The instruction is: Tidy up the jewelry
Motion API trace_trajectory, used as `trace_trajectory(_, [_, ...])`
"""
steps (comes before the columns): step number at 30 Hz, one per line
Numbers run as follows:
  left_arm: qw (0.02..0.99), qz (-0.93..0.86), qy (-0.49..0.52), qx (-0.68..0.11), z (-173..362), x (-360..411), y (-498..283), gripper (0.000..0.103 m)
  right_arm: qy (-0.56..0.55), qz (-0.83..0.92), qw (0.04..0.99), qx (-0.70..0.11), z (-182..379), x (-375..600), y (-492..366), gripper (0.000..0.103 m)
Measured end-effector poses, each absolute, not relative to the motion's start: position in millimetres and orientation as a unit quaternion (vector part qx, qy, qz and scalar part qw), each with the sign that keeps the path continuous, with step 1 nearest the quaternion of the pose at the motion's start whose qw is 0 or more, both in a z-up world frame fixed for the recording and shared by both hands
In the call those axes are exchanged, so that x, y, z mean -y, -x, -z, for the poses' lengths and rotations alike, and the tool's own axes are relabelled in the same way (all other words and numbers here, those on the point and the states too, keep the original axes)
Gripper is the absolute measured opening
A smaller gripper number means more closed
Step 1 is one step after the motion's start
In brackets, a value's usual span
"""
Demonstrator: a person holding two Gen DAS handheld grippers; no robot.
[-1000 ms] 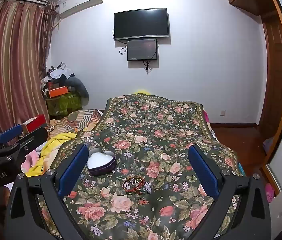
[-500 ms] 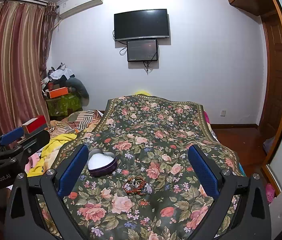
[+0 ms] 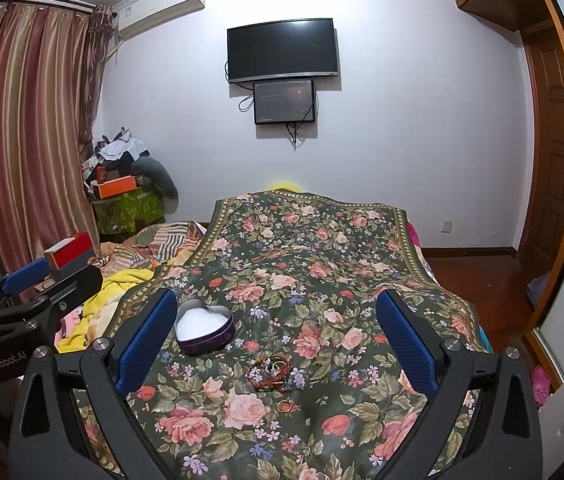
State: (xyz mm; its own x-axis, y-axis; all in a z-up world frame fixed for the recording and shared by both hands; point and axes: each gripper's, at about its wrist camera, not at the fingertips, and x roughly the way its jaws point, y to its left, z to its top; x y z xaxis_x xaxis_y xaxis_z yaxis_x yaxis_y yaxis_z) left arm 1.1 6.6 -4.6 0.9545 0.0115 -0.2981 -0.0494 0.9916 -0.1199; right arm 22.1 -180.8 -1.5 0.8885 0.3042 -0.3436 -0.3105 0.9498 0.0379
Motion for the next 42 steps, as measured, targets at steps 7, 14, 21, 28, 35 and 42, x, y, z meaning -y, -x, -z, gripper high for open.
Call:
trace_trajectory(7, [0.987, -0.019, 0.063, -0.15, 2.6, -7.3, -2.5, 0.103, 0.008, -0.161, 0.972, -0.173, 1.3, 178.4, -22.8, 0.099])
trace_trajectory(14, [0.986, -0.02, 0.062, -0.15, 2.7, -7.7, -2.6, 0.103, 0.007, -0.162, 0.971, -0.173, 2.0, 177.2, -24.1, 0.099])
trace_trajectory(21, [0.986, -0.023, 0.063, -0.152, 3.3, -9.6, -5.4, 0.103, 0.007, -0.163, 0.971, -0.175, 4.6, 174.7, -25.3, 0.099])
trace_trajectory(28, [0.986, -0.023, 0.063, -0.152, 4.3, -9.7, -6.3, 0.103, 0.007, -0.164, 0.971, -0.176, 5.5, 173.6, -26.5, 0.099])
trace_trajectory(35, [0.986, -0.024, 0.063, -0.152, 4.2, -10.0, -7.0, 0.103, 0.008, -0.165, 0.971, -0.176, 6.1, 173.2, -27.2, 0.099])
trace_trajectory(42, [0.986, -0.024, 0.062, -0.152, 5.0, -10.8, -7.9, 0.103, 0.007, -0.164, 0.971, -0.176, 6.7, 173.3, -27.4, 0.099])
